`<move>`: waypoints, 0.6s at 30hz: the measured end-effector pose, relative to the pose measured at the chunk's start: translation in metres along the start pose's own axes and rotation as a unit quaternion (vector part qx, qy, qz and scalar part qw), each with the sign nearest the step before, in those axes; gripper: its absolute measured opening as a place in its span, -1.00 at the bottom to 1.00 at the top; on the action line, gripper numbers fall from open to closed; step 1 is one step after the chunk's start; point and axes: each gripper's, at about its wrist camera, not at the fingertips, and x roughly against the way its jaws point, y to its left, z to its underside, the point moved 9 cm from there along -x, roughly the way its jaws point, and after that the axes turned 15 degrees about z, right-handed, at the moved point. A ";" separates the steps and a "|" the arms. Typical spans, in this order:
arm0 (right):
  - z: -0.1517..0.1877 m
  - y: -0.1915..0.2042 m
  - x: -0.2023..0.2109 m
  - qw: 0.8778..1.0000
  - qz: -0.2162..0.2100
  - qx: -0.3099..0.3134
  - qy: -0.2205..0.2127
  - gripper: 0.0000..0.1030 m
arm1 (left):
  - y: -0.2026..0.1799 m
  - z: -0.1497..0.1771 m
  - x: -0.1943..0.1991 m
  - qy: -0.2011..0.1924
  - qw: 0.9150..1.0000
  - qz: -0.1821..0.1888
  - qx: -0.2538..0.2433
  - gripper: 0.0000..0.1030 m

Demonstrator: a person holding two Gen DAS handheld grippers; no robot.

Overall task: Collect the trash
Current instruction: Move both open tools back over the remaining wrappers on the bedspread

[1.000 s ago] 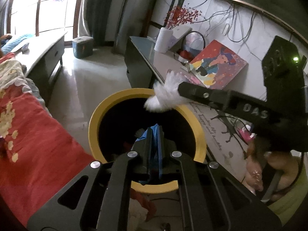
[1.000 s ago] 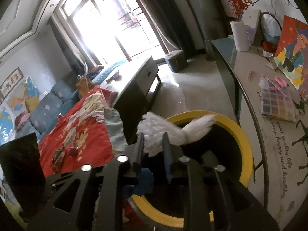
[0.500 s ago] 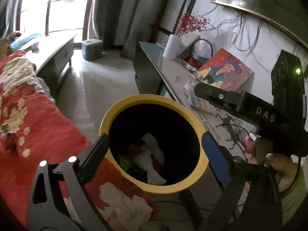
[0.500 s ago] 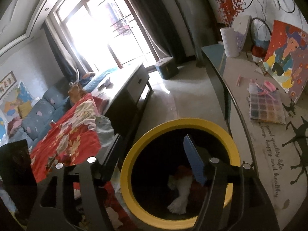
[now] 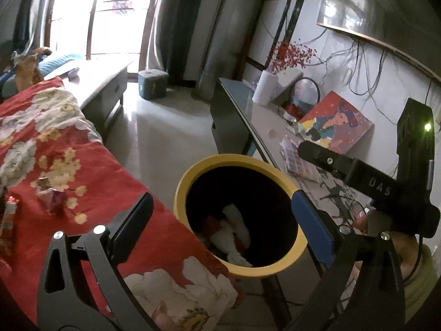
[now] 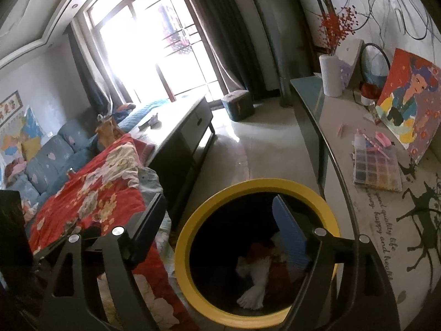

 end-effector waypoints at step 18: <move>-0.002 0.047 0.025 0.999 -0.019 0.040 -0.026 0.69 | 0.025 -0.010 0.056 -0.053 0.997 -0.052 0.004 0.79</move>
